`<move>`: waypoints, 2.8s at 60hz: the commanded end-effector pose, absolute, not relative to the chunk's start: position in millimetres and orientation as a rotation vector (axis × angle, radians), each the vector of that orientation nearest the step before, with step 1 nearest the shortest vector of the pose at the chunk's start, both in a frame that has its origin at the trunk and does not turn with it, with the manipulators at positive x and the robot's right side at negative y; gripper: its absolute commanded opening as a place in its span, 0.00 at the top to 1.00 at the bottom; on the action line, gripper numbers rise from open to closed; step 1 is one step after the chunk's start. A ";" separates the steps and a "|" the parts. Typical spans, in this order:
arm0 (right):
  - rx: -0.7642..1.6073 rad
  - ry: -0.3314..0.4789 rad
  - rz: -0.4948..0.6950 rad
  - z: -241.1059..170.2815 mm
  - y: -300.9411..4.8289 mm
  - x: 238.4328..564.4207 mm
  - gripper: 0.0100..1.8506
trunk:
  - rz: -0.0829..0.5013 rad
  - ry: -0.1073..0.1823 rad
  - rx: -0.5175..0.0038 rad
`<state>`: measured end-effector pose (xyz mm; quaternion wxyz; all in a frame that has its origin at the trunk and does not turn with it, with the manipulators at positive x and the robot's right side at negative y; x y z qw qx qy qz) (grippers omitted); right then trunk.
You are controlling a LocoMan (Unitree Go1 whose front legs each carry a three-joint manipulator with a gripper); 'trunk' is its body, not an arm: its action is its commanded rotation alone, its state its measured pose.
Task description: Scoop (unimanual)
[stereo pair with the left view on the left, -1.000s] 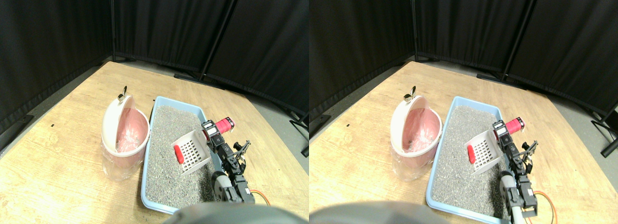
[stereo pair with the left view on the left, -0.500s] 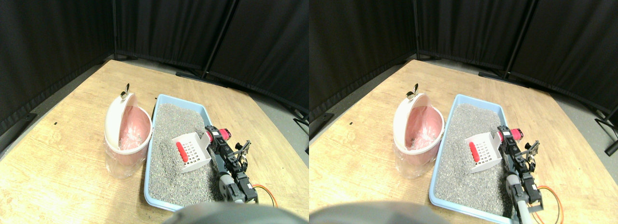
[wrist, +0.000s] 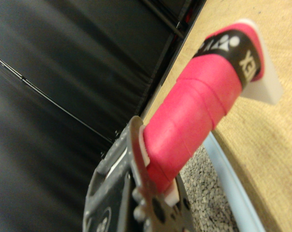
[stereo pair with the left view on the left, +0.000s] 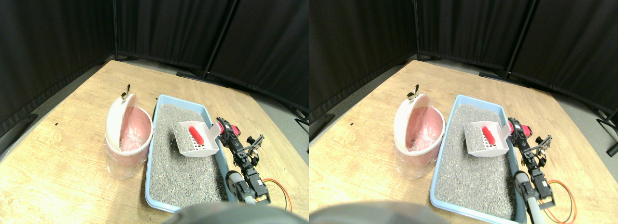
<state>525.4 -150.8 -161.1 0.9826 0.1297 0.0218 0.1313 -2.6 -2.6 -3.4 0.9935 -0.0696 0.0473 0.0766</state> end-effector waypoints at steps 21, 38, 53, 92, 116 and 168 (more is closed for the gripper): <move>0.354 -0.091 0.297 -116.2 -147.3 524.2 0.98 | 0.162 0.081 -0.162; 0.496 -0.038 0.294 -111.7 -143.2 526.5 0.98 | 0.177 0.071 -0.177; 0.650 0.009 0.308 -116.4 -136.8 528.9 0.98 | 0.185 0.071 -0.185; 0.979 0.179 0.219 -129.1 -122.4 533.3 0.98 | 0.199 0.086 -0.197; 1.183 0.226 0.226 -132.0 -120.7 539.9 0.98 | 0.199 0.087 -0.192; 0.612 -0.008 0.309 -104.6 -125.8 546.1 0.98 | 0.219 0.093 -0.201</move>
